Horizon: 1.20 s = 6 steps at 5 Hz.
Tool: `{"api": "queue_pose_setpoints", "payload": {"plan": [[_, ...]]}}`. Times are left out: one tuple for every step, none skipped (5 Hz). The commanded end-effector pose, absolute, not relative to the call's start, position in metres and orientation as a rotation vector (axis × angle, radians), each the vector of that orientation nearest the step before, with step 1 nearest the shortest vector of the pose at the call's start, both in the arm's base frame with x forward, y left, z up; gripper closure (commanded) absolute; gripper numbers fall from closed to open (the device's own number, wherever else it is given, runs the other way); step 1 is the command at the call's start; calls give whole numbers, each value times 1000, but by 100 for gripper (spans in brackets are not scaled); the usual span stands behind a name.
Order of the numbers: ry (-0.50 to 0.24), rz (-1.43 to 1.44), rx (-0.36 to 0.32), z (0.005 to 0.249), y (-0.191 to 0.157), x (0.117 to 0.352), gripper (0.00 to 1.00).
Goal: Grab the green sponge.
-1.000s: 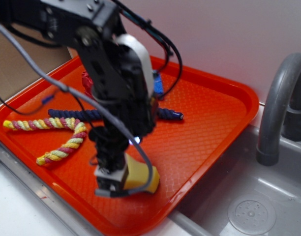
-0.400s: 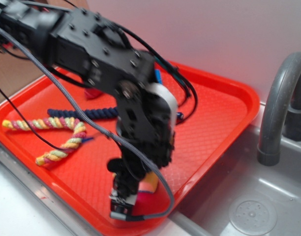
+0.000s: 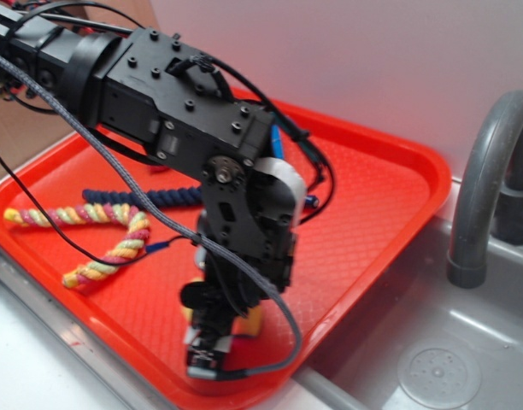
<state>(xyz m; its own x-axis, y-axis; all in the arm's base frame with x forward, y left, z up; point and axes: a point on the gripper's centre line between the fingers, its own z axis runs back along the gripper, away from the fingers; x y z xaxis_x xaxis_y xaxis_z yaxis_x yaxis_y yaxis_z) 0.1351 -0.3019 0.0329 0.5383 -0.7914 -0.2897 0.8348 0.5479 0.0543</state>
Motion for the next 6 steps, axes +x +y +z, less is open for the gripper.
{"api": "queue_pose_setpoints", "payload": {"plan": [[47,-512,6,138,-223,161,100],[-23,-378,4,172,-196,162,100],[-88,-232,61,207,-177,139,100],[-118,-84,124,225,-164,133,100],[-127,-48,64,219,-156,143,100],[-93,-87,67,217,-153,145,100]]}}
